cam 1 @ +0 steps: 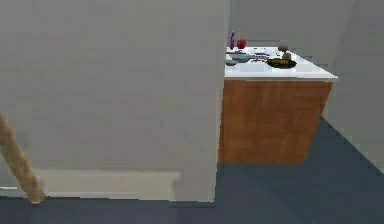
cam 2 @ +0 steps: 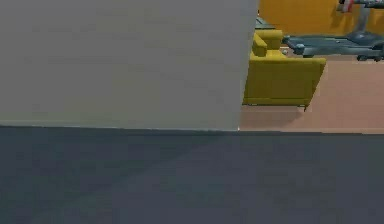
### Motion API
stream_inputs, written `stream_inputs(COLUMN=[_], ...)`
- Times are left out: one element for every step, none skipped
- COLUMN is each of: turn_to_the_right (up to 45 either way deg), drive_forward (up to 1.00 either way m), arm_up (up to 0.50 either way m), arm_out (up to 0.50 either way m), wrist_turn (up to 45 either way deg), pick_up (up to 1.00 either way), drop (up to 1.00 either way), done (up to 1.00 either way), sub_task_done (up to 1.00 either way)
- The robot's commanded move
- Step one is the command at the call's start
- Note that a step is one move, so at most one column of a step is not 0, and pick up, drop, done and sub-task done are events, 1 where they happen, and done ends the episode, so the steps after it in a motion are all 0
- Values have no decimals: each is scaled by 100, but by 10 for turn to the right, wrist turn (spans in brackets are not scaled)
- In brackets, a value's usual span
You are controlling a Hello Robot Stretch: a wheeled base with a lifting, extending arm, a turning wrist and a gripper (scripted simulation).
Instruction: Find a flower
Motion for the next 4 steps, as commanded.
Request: stream_inputs(turn_to_the_right=[-450, -360, 0, -360], drive_forward=[0, 0, 20, 0], arm_up=[0, 0, 0, 0], arm_out=[0, 0, 0, 0], wrist_turn=[0, 0, 0, 0], pick_up=[0, 0, 0, 0], drop=[0, 0, 0, 0], done=[0, 0, 0, 0], sub_task_done=[0, 0, 0, 0])
